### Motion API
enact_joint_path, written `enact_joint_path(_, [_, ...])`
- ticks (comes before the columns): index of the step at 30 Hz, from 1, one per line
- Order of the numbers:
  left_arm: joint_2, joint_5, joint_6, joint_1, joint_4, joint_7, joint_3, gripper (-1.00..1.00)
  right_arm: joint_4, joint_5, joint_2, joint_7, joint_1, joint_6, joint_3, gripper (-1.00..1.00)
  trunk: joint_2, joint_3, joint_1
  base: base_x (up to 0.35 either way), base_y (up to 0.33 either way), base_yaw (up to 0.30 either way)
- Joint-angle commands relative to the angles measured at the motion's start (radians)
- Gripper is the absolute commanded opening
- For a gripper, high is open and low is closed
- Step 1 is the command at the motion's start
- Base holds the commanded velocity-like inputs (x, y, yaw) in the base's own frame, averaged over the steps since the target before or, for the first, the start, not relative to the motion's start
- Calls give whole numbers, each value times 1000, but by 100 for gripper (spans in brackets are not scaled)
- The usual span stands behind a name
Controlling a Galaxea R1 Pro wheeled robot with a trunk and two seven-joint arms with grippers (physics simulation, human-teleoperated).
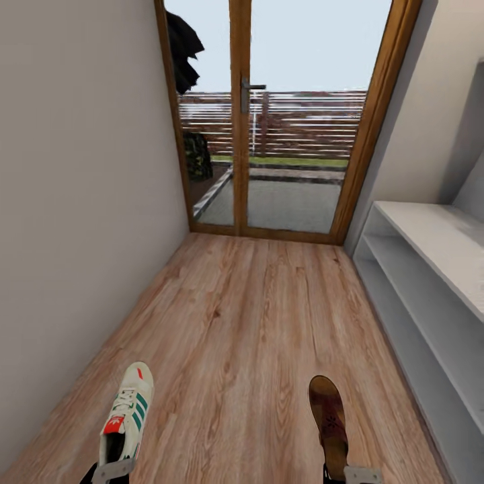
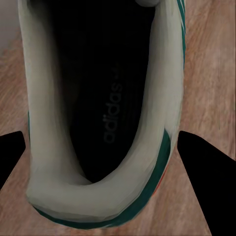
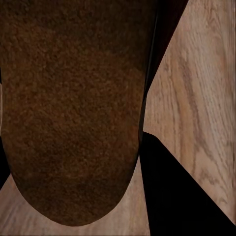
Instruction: Pick up the two gym shoes and the two sandals from the corridor floor and place them onto the hallstand (shoe rack) in the corridor, making sure they are on the rack and not on the floor. Arrange them so the two gym shoes are next to each other and the two sandals are next to each other.
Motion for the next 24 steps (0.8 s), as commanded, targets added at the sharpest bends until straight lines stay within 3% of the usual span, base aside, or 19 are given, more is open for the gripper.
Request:
enact_joint_path(1, [0, 9, -3, 0, 0, -1, -3, -100, 1, 7, 1, -6, -1, -2, -3, -100, 0, -1, 0, 337, 4, -299])
enact_joint_path(14, [0, 8, -3, 0, 0, -1, -3, -100, 0, 6, 2, -8, -1, -1, -4, -100, 0, 9, 0, 337, 1, -272])
enact_joint_path(24, [0, 9, -3, 0, 0, -1, -3, -100, 1, 8, 1, -5, -1, -2, -3, -100, 0, 11, 0, 338, 0, -50])
